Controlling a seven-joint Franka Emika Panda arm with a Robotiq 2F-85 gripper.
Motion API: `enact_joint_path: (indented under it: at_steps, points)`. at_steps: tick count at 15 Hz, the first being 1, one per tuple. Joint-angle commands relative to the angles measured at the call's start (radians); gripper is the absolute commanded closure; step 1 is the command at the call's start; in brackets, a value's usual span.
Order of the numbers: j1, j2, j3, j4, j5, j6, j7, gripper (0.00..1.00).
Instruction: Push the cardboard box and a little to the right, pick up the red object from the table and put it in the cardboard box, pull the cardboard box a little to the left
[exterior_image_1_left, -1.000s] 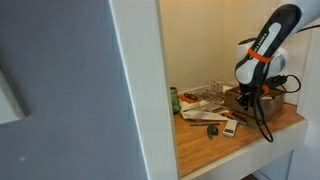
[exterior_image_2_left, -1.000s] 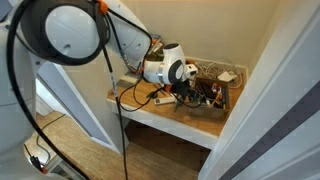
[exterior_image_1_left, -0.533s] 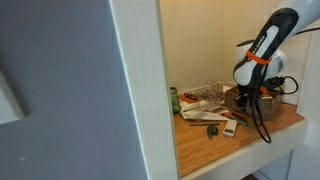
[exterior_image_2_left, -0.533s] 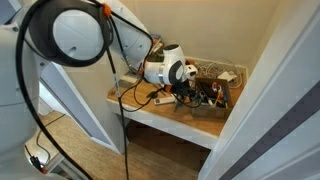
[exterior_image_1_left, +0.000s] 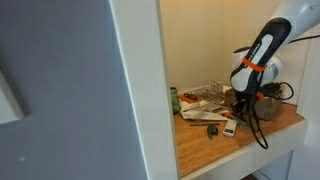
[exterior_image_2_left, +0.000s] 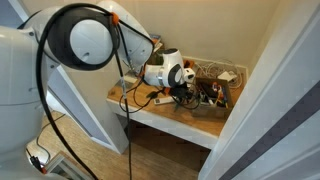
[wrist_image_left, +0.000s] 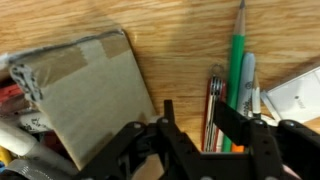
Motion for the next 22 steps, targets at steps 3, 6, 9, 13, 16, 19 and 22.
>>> enact_joint_path:
  at_steps: [3, 6, 9, 13, 16, 19, 22]
  points:
    - [-0.015, 0.038, 0.021, 0.050, 0.028, -0.011, -0.004, 0.51]
    - [-0.025, 0.033, 0.034, 0.050, 0.038, -0.015, -0.016, 0.50]
    - [-0.042, 0.028, 0.057, 0.048, 0.057, -0.021, -0.035, 0.44]
    - [-0.053, 0.020, 0.069, 0.045, 0.076, -0.030, -0.033, 0.43]
    - [-0.058, 0.023, 0.067, 0.051, 0.085, -0.030, -0.033, 0.45]
    - [-0.057, 0.030, 0.057, 0.058, 0.075, -0.019, -0.034, 0.44]
    - [-0.042, 0.040, 0.029, 0.064, 0.049, 0.003, -0.023, 0.40]
